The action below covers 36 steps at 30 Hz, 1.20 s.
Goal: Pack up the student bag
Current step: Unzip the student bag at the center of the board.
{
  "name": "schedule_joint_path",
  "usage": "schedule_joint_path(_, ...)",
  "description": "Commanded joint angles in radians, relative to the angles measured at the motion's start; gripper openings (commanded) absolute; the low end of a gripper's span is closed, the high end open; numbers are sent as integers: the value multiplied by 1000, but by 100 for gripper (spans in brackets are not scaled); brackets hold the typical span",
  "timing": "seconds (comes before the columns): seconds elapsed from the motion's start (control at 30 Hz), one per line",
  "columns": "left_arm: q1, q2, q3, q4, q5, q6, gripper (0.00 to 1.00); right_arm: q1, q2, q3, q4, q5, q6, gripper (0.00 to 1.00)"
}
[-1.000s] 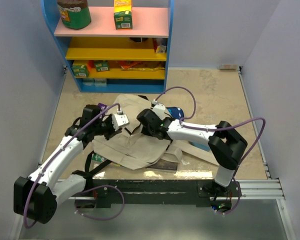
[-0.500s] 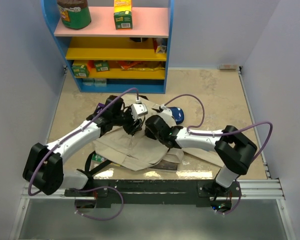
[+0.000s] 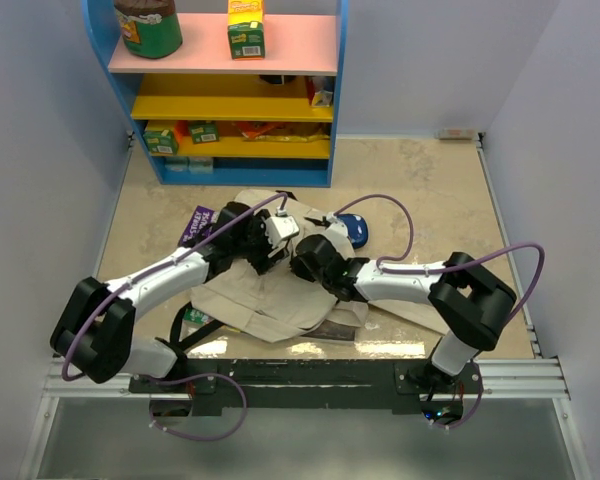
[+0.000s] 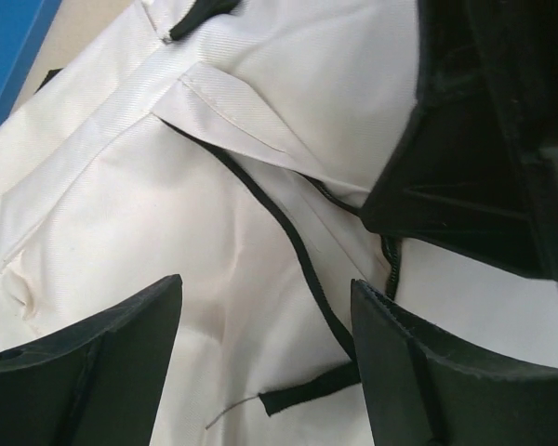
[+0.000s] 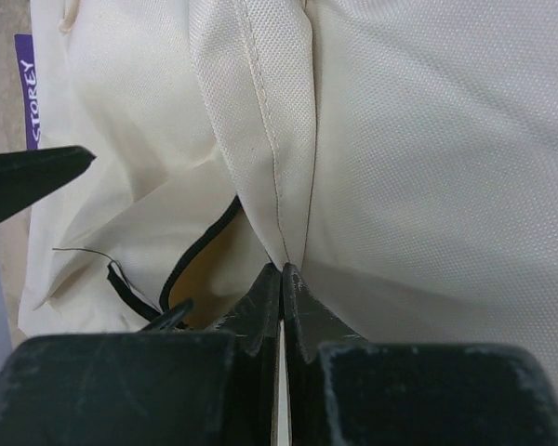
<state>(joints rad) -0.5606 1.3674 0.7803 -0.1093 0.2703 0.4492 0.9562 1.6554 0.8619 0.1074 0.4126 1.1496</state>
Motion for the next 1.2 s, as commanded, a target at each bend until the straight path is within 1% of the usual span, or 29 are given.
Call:
schedule_joint_path(0.0, -7, 28, -6, 92, -57, 14, 77, -4, -17, -26, 6, -9, 19, 0)
schedule_joint_path(0.13, -28, 42, -6, 51, -13, 23, 77, -4, -26, -38, 6, -6, 19, 0)
schedule_joint_path(0.23, -35, 22, -12, 17, 52, 28, 78, -4, -32, -38, 6, 0, 16, 0)
schedule_joint_path(0.27, -36, 16, -13, 16, 72, 34, 78, -4, -32, -40, 8, -1, 16, 0)
schedule_joint_path(0.33, -36, 10, -32, 40, 67, 54, 78, -4, -28, -37, 11, -1, 18, 0)
schedule_joint_path(0.43, -42, 39, -30, 49, -6, 75, 77, -4, -28, -34, 8, -3, 19, 0)
schedule_joint_path(0.5, -42, 55, -30, 66, -101, 72, 71, -5, -34, -38, 9, -1, 19, 0)
schedule_joint_path(0.53, -42, 53, -35, 113, -141, 71, 68, -2, -37, -46, 11, -1, 21, 0)
schedule_joint_path(0.57, -42, 47, -44, 156, -219, 71, 63, -4, -40, -49, 12, -1, 21, 0)
schedule_joint_path(0.63, -47, 18, -72, 204, -250, 80, 61, -4, -46, -63, 21, 0, 24, 0)
schedule_joint_path(0.67, -48, 13, -73, 203, -253, 80, 61, -4, -48, -67, 21, 0, 25, 0)
schedule_joint_path(0.8, -71, 64, -47, 120, -255, 89, 59, -4, -55, -83, 28, 2, 29, 0)
schedule_joint_path(0.9, -78, 53, -59, 129, -255, 74, 48, -4, -65, -84, 26, 6, 25, 0)
schedule_joint_path(0.93, -78, 44, -64, 137, -266, 68, 34, -4, -71, -86, 25, 9, 24, 0)
schedule_joint_path(1.0, -78, 9, -67, 160, -292, 34, 14, -4, -77, -92, 25, 12, 24, 0)
schedule_joint_path(1.03, -78, -4, -67, 163, -313, 23, 0, -4, -78, -95, 25, 15, 25, 0)
schedule_joint_path(1.13, -76, -83, -76, 189, -356, -47, 0, -4, -91, -97, 26, 23, 19, 0)
schedule_joint_path(1.17, -75, -106, -91, 200, -371, -97, 0, -5, -100, -95, 26, 25, 13, 0)
